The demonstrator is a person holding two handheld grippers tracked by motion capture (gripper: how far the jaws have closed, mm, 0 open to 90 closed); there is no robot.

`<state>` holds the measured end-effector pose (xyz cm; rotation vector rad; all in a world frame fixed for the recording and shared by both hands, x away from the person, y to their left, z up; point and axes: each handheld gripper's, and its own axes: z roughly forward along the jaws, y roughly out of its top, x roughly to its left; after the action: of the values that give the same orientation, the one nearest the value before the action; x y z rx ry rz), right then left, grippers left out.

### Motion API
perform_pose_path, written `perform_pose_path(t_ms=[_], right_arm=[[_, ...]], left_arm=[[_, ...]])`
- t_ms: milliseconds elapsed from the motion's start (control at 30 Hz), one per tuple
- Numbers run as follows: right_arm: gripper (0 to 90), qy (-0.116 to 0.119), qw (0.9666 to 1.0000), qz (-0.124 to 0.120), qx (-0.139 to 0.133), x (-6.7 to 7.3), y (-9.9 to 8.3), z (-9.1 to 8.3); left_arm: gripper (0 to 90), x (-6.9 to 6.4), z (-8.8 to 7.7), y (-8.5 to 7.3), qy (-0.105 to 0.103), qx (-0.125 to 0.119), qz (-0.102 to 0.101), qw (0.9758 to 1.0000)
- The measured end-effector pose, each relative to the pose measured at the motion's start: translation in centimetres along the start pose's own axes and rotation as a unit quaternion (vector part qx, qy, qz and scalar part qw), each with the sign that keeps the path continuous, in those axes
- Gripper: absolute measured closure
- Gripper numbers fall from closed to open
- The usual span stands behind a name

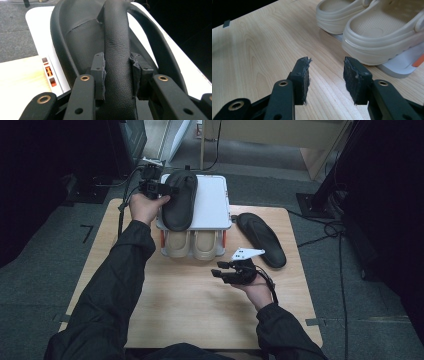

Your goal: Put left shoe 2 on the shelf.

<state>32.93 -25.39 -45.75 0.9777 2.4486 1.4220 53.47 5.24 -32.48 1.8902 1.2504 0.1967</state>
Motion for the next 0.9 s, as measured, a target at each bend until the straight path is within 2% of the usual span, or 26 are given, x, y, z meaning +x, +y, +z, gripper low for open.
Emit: perform_pose_path(t_ms=[67,133,200,333,367,400,433,533,667,767,900], right_arm=[[55.1,-0.001,1.0,0.002,-0.002,-0.1,0.0,0.0],[54.6,0.0,1.0,0.009,-0.003,-0.3,0.0,-0.1],[54.6,0.0,0.9998,0.019,-0.009,-0.5,0.0,-0.3],[54.6,-0.009,0.9997,0.018,-0.013,-1.1,0.0,-0.6],[54.4,-0.01,0.9997,0.019,-0.012,-1.2,0.0,-0.7],[54.3,-0.013,0.9996,0.022,-0.01,-1.4,0.1,-0.9],[54.4,-0.017,0.9995,0.022,-0.013,-1.7,0.1,-1.0],[55.3,-0.019,0.999,0.037,-0.015,-2.4,0.2,-1.7],[56.1,-0.035,0.9982,0.044,-0.02,-3.6,0.2,-2.5],[56.1,-0.05,0.9973,0.051,-0.018,-4.5,-0.1,-2.9],[56.0,-0.055,0.9966,0.059,-0.018,-5.6,-0.3,-3.0]], left_arm=[[67.5,-0.1,0.1,-0.1,0.006,0.005,0.012,0.9999],[67.0,-0.1,0.1,0.0,0.005,0.006,0.013,0.9999],[64.4,-0.1,0.0,0.0,-0.001,0.006,0.014,0.9999],[57.1,0.1,-0.4,0.1,-0.012,-0.003,0.016,0.9998],[55.4,0.2,-0.5,0.1,-0.02,-0.001,0.019,0.9996],[54.0,0.2,-0.7,0.0,-0.014,0.001,0.026,0.9996],[52.9,0.2,-0.8,0.0,-0.005,0.002,0.034,0.9994],[51.0,0.2,-1.6,0.0,-0.011,-0.001,0.042,0.9991],[48.3,0.2,-2.9,-0.2,-0.008,-0.008,0.055,0.9984],[47.1,0.7,-3.8,-0.5,-0.006,-0.012,0.054,0.9984],[45.5,1.6,-4.6,-1.4,-0.013,-0.014,0.052,0.9985]])
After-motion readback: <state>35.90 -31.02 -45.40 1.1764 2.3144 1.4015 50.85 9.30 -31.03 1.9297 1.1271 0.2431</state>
